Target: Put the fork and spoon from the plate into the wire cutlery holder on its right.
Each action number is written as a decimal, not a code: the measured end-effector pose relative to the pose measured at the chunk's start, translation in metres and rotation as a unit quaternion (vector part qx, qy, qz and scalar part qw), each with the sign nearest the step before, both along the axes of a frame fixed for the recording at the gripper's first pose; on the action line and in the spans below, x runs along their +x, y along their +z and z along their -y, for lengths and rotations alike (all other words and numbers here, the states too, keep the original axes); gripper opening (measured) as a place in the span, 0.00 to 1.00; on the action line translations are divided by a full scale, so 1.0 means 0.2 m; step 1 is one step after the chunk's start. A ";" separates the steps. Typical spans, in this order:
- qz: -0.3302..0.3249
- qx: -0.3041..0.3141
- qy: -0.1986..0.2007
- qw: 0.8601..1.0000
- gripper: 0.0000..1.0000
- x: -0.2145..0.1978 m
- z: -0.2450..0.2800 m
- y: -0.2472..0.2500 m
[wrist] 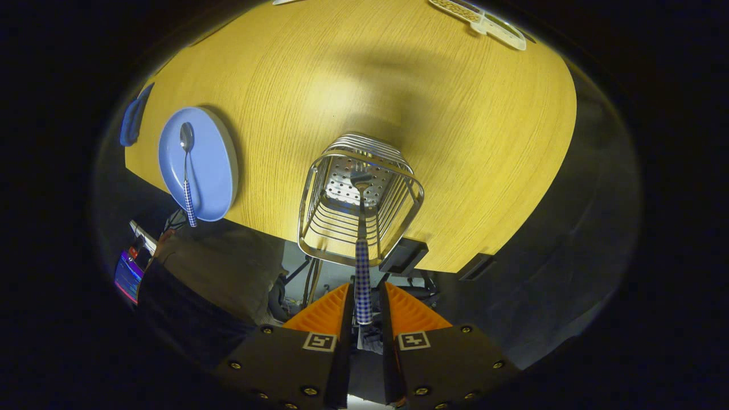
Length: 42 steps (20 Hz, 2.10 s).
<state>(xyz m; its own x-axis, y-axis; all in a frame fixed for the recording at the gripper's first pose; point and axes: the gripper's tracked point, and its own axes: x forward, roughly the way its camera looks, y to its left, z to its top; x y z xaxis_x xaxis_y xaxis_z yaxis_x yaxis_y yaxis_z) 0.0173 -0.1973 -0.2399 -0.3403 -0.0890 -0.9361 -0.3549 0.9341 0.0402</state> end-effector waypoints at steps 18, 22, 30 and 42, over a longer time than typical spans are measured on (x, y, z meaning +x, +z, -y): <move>0.187 0.107 -0.024 0.976 0.25 -0.35 -0.69 0.16; 0.187 0.109 0.003 0.976 0.25 -0.41 -0.86 0.06; 0.187 0.121 0.022 0.975 0.25 -0.46 -1.17 -0.07; 0.216 0.127 -0.066 0.966 0.25 -0.33 -1.51 -0.35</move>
<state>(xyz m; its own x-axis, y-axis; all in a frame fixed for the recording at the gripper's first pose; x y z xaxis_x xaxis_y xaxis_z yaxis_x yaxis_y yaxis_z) -0.0485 0.1045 -0.3091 0.0940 0.1793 -0.9793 -0.2688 0.9517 0.1484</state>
